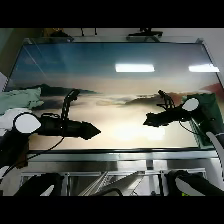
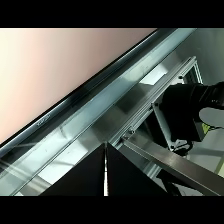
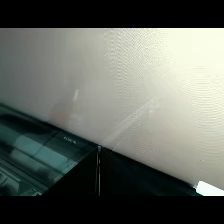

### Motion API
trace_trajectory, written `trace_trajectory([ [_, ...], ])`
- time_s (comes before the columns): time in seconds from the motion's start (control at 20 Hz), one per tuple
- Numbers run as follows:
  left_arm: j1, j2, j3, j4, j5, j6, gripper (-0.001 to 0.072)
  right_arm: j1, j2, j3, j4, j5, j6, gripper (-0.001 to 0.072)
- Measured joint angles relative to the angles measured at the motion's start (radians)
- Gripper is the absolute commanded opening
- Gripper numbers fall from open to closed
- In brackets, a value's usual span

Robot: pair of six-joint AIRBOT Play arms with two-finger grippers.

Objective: Fold the shirts.

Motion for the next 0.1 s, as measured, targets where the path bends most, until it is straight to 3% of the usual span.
trace_trajectory([
  [0.1, 0.0, 0.028, -0.012, 0.0, 0.011, 0.0, 0.0018, 0.003, 0.001, -0.002, 0.0, 0.0, -0.001, 0.0031],
])
